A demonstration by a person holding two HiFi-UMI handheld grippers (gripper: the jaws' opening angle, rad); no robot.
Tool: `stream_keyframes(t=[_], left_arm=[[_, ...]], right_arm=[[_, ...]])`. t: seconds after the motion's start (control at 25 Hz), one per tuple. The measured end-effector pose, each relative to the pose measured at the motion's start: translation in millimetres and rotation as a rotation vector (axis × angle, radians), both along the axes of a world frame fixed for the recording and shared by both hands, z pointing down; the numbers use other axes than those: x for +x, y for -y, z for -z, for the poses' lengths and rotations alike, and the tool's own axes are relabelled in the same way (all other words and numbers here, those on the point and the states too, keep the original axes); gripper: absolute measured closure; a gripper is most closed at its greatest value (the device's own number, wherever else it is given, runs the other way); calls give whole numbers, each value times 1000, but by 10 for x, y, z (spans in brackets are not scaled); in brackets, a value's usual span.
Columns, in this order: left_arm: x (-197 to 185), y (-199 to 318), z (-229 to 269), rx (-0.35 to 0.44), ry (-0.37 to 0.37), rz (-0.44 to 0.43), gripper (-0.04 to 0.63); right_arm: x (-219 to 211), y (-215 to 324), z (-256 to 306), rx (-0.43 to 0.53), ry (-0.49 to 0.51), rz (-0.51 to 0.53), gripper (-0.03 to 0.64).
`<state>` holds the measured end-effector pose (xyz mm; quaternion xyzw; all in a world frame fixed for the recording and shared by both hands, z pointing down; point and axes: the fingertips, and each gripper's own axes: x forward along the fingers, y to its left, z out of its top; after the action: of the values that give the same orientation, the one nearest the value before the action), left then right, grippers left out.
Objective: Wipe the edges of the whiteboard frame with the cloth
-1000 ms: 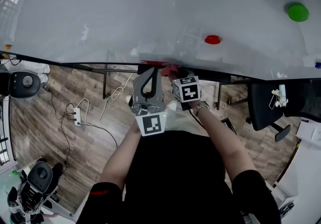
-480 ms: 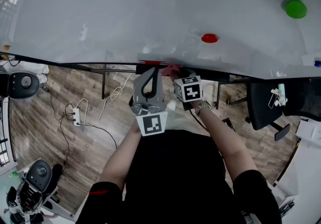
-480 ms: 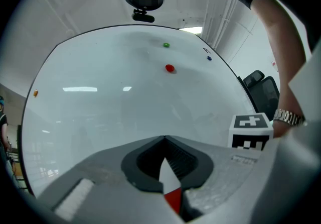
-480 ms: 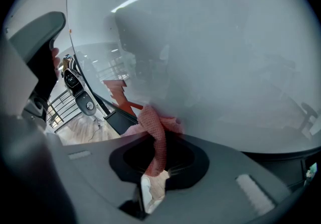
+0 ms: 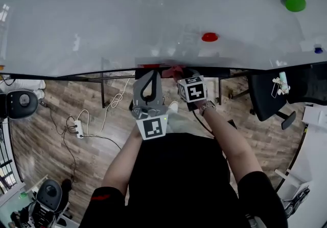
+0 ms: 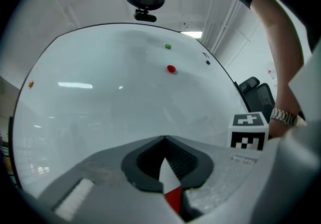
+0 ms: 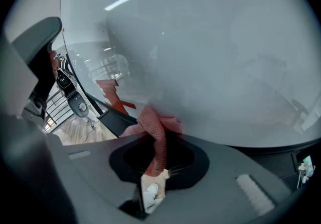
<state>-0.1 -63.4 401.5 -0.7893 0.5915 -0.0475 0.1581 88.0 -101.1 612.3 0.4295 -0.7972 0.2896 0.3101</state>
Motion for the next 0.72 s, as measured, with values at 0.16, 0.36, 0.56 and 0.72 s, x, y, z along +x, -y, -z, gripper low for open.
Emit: stream_keyframes(t=[0.16, 0.36, 0.56, 0.72], left_arm=[[29, -7, 17, -9, -8, -26, 598], [35, -10, -10, -16, -9, -62, 598], [68, -18, 17, -11, -11, -109, 598], [76, -24, 32, -13, -12, -138, 598]], right_arm=[[126, 1, 5, -5, -4, -44, 560], [222, 15, -31, -13, -19, -74, 558], [307, 20, -24, -14, -27, -109, 557], [309, 16, -20, -13, -35, -121, 557]])
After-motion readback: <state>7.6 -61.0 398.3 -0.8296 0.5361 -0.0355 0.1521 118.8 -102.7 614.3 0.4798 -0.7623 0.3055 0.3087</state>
